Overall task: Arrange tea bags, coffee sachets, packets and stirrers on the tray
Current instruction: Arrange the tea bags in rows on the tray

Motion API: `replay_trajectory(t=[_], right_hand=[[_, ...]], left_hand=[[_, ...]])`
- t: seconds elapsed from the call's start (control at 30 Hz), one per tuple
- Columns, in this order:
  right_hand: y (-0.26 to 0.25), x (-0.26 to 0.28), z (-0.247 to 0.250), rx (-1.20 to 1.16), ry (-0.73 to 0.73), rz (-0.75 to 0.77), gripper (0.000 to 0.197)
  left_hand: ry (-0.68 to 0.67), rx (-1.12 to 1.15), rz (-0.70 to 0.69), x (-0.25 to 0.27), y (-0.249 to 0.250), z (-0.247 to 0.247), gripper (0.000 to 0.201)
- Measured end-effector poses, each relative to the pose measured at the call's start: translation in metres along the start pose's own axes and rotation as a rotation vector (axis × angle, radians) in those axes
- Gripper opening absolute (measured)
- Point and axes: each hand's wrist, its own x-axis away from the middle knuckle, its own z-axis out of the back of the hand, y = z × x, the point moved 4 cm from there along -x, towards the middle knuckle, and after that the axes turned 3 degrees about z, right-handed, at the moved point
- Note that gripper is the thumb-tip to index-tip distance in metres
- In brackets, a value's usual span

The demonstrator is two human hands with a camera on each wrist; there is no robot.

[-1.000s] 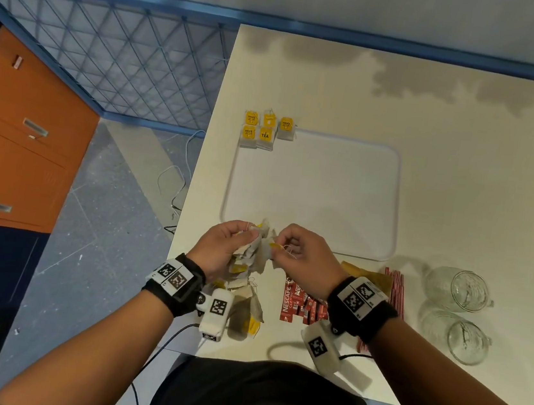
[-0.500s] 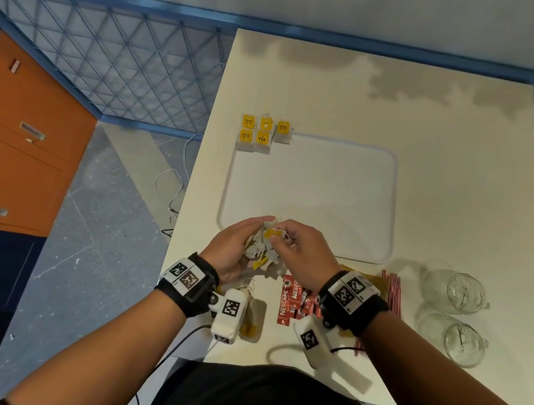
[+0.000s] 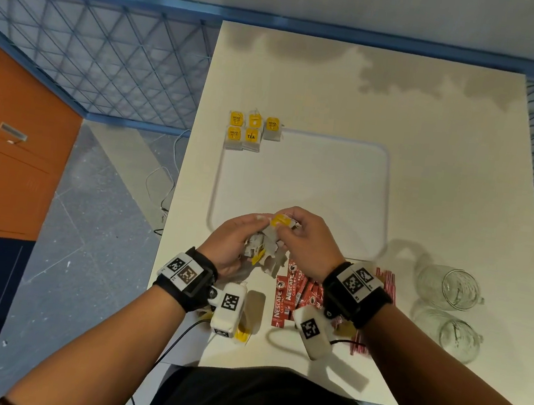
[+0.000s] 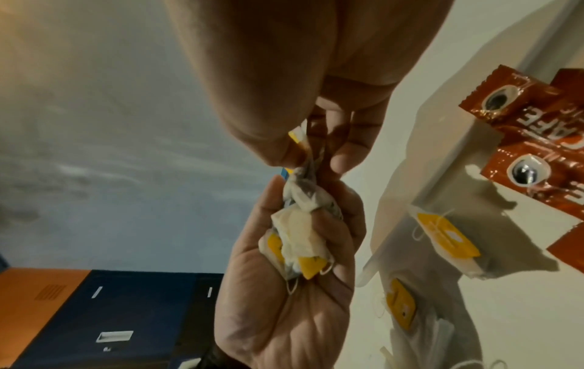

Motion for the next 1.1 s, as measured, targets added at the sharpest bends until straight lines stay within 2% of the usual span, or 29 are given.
replay_trajectory(t=[0.13, 0.27, 0.43, 0.63, 0.8, 0.93, 1.1], right_hand=[[0.001, -0.01, 0.005, -0.03, 0.014, -0.025, 0.018], [0.003, -0.02, 0.004, -0.112, 0.028, -0.029, 0.019], [-0.001, -0.038, 0.004, -0.166, 0.047, -0.02, 0.023], [0.001, -0.067, 0.004, -0.233, 0.142, -0.061, 0.012], [0.009, -0.091, 0.003, -0.164, 0.151, -0.07, 0.007], [0.011, -0.122, 0.01, -0.105, 0.171, -0.058, 0.007], [0.01, -0.167, 0.024, -0.002, 0.265, -0.033, 0.012]], left_hand=[[-0.01, -0.099, -0.036, -0.006, 0.008, 0.002, 0.024], [0.043, -0.139, -0.066, -0.012, 0.017, 0.006, 0.014], [0.133, -0.282, -0.163, -0.027, 0.03, 0.017, 0.021], [0.291, -0.429, -0.252, -0.047, 0.054, 0.028, 0.004], [0.365, -0.46, -0.284, -0.064, 0.074, 0.027, 0.009], [0.406, -0.473, -0.296, -0.076, 0.09, 0.029, 0.005], [0.504, -0.439, -0.261, -0.089, 0.106, 0.04, 0.008]])
